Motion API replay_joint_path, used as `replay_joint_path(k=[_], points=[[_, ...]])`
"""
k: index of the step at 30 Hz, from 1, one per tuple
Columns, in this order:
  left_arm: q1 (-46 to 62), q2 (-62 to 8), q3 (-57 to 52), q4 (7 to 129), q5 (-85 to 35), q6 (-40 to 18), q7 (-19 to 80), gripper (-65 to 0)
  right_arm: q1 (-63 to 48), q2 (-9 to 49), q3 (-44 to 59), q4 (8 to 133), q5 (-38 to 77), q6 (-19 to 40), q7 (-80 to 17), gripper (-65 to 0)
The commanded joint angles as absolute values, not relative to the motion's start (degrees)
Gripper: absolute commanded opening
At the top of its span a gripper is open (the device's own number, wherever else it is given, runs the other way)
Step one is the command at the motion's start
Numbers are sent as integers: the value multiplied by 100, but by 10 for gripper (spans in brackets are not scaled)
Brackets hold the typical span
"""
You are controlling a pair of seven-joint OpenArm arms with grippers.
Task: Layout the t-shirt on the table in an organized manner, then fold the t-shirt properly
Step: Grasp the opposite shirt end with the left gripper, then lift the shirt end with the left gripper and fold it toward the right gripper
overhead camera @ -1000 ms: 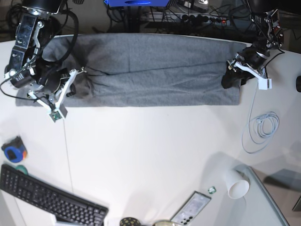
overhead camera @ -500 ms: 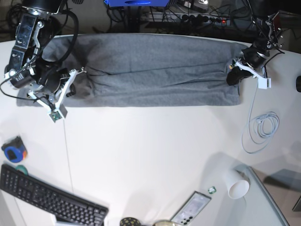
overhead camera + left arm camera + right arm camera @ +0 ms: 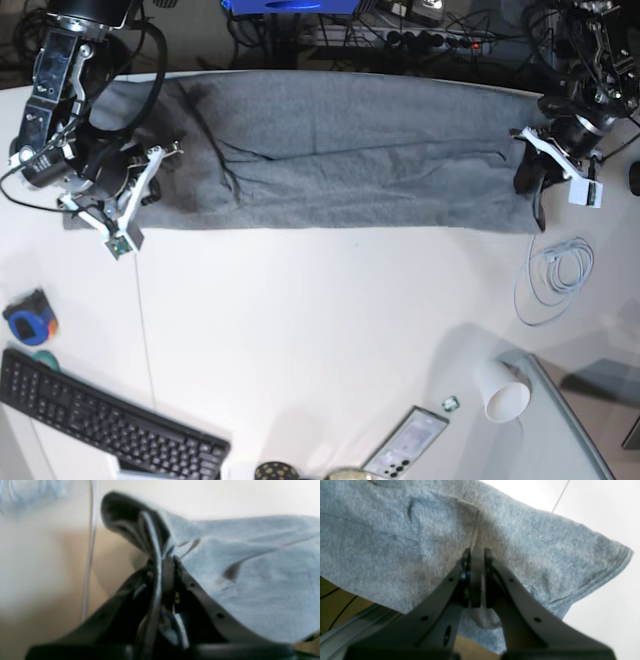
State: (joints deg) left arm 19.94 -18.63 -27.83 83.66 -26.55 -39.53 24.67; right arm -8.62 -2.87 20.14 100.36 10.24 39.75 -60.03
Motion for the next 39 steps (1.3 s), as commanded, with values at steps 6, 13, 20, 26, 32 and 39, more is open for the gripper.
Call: replay_joint_path(k=[6,13,20,26,32,39], points=[[2431,-1886,-1684,9833,-2264,-3257,2396,-650,-787,-259,2018,10149,1086,4000,-5938,-623],[2026,-1288,-725,9903,-1895,-2914,3099,-650,-787,-251,2018,10149,1086,4000,-5912,-623],[1587,-840,13,9859,-1895,-2352,3152,-650,-787,-136,2088,10149,1095,4000,-5903,-623],[1218,-822,1068,9420,-1895,-1912,3152,-650,-760,-127,2387,10149,1095,4000,-5903,-623],[980,-822,1692,9182,-1895,-1745,3152,-650,-760,-127,2624,10149,1095,4000,-5903,-623],[848,-813,2097,9112,-1895,-1657,3152,-650,-760,-127,2695,10149,1095,4000,-5903,-623]])
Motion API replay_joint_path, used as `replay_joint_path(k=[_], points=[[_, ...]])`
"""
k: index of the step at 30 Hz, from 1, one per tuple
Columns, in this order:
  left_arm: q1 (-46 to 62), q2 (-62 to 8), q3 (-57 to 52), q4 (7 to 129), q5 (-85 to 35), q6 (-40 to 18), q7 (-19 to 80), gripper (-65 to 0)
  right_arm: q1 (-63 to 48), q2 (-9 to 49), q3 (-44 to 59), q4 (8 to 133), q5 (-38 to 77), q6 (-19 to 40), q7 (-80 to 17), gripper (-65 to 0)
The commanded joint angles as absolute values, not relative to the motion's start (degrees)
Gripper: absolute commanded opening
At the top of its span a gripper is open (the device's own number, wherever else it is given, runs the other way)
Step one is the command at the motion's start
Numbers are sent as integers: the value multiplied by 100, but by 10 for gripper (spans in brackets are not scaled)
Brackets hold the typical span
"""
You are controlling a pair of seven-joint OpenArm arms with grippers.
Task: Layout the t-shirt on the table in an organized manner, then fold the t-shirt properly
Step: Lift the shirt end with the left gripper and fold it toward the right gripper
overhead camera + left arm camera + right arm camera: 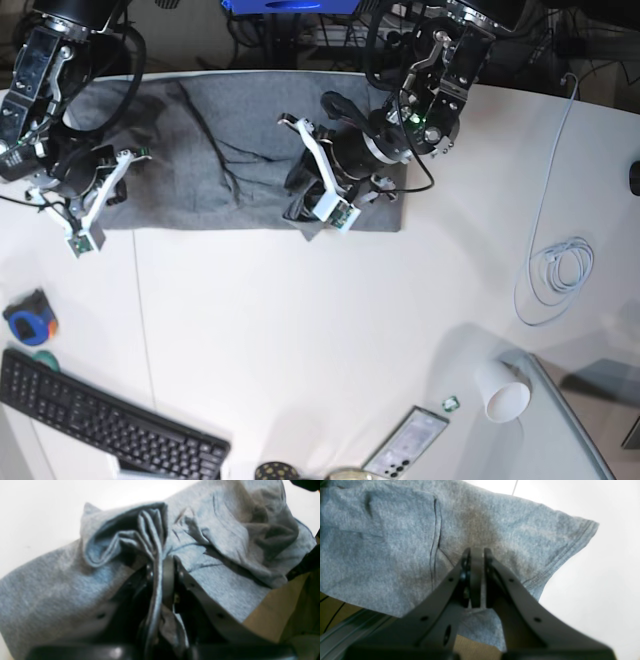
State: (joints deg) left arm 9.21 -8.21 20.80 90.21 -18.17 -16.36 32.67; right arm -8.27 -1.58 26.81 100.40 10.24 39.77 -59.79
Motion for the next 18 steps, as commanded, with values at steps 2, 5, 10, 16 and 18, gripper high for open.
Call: replay_joint_path(k=[2,5,10,16,18], points=[[831,-813,2202,9095,-1895,-1657,3152,-650,-760,-127,2695,10149,1095,4000,-5903,-623],[822,-813,2220,9015,-1895,-1648,3152,-650,-760,-127,2695,10149,1095,4000,-5903,-623],[813,-734,2211,8989,-1895,-1648,3152,-650,-760,-127,2695,10149,1095,4000,-5903,-623],[743,-629,2229,8875,-1895,-1648,3152,-650,-760,-136,2695,10149,1095,4000,-5903,-623],[708,-593,2229,8778,-1895,-1648,3152,-650,-760,-136,2695,10149,1095,4000,-5903,-623]])
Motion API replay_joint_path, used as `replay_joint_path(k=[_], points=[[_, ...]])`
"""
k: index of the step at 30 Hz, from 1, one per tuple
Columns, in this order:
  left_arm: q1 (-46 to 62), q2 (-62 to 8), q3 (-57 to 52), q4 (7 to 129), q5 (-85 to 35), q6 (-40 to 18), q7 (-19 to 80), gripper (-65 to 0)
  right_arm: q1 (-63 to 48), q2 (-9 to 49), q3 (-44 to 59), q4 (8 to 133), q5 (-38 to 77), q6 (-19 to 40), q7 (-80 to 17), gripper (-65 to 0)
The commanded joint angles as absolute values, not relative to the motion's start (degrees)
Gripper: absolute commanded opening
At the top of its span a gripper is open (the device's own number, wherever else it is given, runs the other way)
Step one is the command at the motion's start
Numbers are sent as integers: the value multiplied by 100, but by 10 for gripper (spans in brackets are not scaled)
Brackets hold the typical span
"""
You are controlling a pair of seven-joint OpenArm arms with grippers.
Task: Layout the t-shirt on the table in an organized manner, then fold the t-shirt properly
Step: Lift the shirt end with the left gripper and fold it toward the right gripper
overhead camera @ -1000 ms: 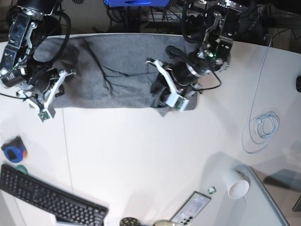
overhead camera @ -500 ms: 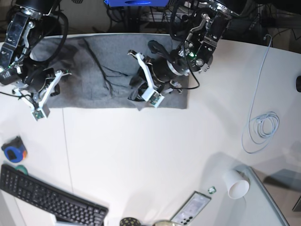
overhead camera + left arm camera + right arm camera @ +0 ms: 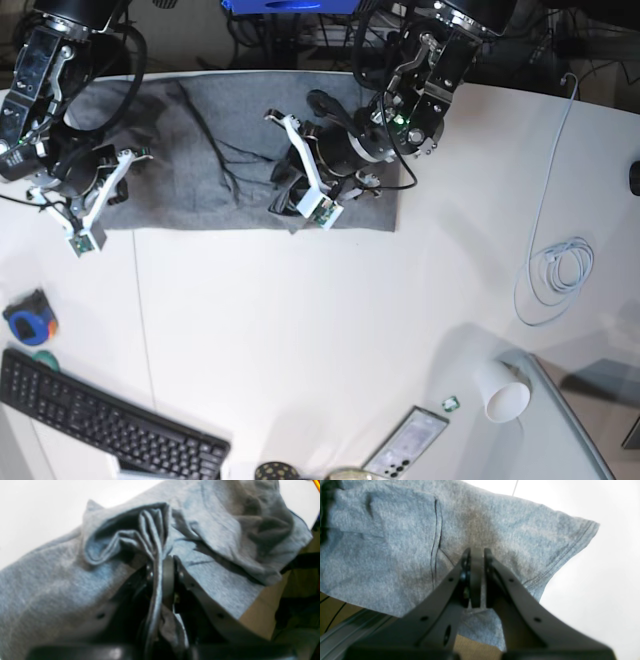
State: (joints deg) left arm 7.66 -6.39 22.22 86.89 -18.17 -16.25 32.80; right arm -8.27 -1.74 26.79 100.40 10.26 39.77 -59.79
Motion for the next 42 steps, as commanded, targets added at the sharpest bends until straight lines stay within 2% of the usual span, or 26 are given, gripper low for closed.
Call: replay_joint_path(k=[1,42], points=[[699,-585,2229,8760,-1895,-1648,3152,-650,-760,-136,2695,10149,1095,4000,-5903,-623],[488,-453,2220,8453,-1903,-1648,3152,-650,-673,-136,2668,10132,1095,4000,-5930,-623]])
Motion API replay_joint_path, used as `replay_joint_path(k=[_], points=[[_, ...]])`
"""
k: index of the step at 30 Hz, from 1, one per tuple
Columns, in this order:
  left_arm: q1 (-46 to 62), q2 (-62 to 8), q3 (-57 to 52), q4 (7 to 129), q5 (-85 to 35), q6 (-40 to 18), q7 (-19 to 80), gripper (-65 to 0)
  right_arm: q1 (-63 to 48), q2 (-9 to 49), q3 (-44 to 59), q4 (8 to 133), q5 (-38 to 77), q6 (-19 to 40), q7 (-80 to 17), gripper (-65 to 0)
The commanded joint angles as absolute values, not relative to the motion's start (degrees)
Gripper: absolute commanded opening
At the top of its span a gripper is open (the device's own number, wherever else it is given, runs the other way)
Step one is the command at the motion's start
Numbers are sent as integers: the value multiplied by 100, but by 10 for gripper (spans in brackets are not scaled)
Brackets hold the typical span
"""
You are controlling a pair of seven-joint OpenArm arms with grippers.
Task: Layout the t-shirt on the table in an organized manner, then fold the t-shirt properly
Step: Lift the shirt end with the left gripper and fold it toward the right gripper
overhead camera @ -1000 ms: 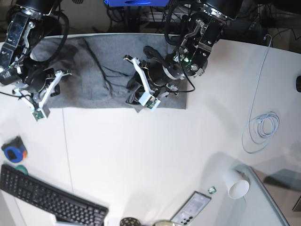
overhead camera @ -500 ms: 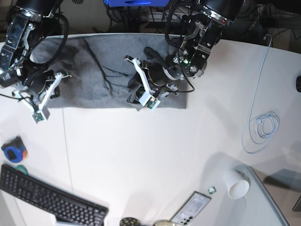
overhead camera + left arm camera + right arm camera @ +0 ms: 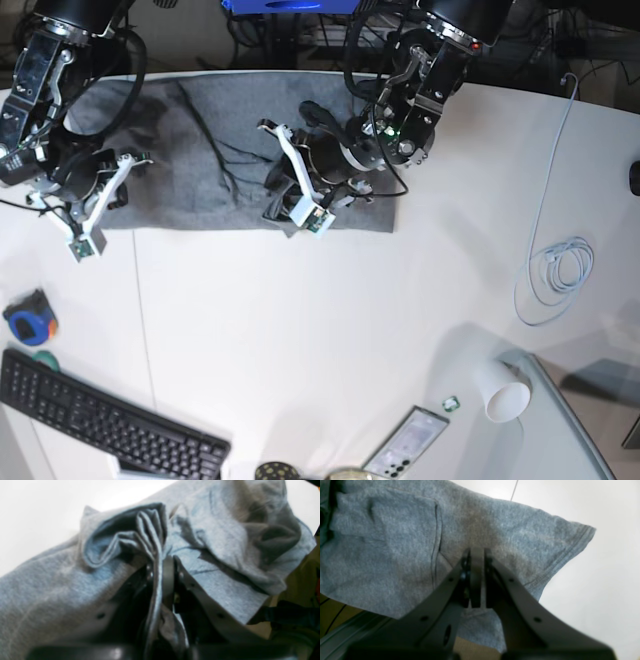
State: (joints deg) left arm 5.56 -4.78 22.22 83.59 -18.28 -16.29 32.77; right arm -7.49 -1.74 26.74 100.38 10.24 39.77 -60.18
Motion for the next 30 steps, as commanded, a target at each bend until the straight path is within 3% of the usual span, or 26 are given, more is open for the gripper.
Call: replay_joint_path(k=[1,4,9,13,30], points=[[488,-453,2220,8453,-1903,-1648,3152,-650,-673,-136,2668,10132,1095,4000,-5938,-623],[488,-453,2220,8470,-1912,-1648,3152,-650,-673,-136,2668,10132,1095,4000,-5938,-623],[488,-453,2220,8505,-1930,-1648,3152,-448,-673,-136,2668,10132,1095,4000,-5947,-623],[488,-453,2255,8593,-1947,-1648,3160,-349,-673,-136,2659,10132,1095,4000,-5947,-623],[-215,-119,4066,8752,-1956,-1648,3705,-344,-673,-136,2659,10132,1095,4000,-5947,-623]])
